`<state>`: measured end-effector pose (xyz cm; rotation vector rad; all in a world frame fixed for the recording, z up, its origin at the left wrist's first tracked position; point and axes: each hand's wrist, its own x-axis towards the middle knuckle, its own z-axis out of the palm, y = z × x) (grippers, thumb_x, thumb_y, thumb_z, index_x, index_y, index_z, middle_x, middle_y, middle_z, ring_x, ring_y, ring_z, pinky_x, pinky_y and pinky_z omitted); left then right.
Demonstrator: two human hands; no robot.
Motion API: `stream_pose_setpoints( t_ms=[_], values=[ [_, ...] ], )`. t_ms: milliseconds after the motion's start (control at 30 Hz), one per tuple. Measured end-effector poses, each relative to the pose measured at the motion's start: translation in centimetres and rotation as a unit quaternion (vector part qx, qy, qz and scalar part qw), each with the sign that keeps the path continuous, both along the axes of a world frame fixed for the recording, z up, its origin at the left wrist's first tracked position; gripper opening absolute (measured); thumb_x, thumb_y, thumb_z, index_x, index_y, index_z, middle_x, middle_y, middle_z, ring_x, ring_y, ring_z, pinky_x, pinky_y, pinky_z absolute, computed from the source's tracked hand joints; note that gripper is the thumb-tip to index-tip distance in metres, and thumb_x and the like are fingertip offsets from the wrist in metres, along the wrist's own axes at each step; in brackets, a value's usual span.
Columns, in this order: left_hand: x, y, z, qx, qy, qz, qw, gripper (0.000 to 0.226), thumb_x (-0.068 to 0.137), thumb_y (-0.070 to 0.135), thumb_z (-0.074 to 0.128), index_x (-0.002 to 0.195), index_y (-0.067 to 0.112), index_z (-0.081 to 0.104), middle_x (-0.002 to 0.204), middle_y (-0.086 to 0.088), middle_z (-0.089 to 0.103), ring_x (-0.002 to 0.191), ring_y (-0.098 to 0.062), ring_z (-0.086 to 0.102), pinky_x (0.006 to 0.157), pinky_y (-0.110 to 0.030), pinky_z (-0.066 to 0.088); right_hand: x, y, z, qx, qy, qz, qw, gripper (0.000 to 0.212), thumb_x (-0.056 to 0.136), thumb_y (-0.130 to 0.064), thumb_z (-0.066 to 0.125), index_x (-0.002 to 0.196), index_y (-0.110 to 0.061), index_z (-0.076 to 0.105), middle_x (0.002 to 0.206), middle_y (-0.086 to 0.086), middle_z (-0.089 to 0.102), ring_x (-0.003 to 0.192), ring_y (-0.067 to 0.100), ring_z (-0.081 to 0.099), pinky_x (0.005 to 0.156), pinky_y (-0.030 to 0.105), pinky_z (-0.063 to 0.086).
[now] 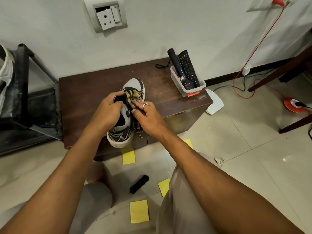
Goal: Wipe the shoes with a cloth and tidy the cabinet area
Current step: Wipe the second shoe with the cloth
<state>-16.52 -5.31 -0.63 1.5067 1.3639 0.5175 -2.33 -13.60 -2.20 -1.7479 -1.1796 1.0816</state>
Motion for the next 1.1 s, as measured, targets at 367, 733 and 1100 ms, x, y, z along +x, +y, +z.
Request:
stream_pose_setpoints(
  t_ms=[367,733,1100],
  values=[
    [-0.1,0.1,-0.8,0.001,-0.013,0.001,1.000,0.036,0.094,0.028,0.045,0.116,0.053,0.061,0.121,0.012,0.066,0.113,-0.013,0.062,0.103,-0.048,0.049,0.3,-0.1,-0.2,0.023,-0.101,-0.010,0.995,0.038,0.096,-0.016,0.059,0.134,-0.018,0.067,0.115,-0.004,0.055,0.110,0.015,0.059,0.102,0.036,0.051],
    [0.2,-0.3,-0.5,0.011,0.006,0.007,1.000,0.039,0.101,0.021,0.039,0.126,0.043,0.057,0.125,0.010,0.063,0.114,-0.013,0.059,0.103,-0.045,0.048,-0.3,-0.4,0.6,0.046,-0.116,0.012,0.992,0.038,0.096,-0.011,0.059,0.132,-0.018,0.069,0.112,-0.007,0.054,0.106,0.009,0.057,0.100,0.029,0.051],
    [0.6,-0.5,-0.3,0.012,0.011,0.027,0.999,0.040,0.101,0.018,0.038,0.131,0.040,0.055,0.134,0.007,0.059,0.119,-0.015,0.057,0.103,-0.043,0.047,-0.2,-2.6,0.8,0.030,-0.100,0.061,0.993,0.037,0.097,-0.012,0.059,0.133,-0.017,0.068,0.116,-0.005,0.055,0.101,0.003,0.059,0.086,0.010,0.046]
  ],
)
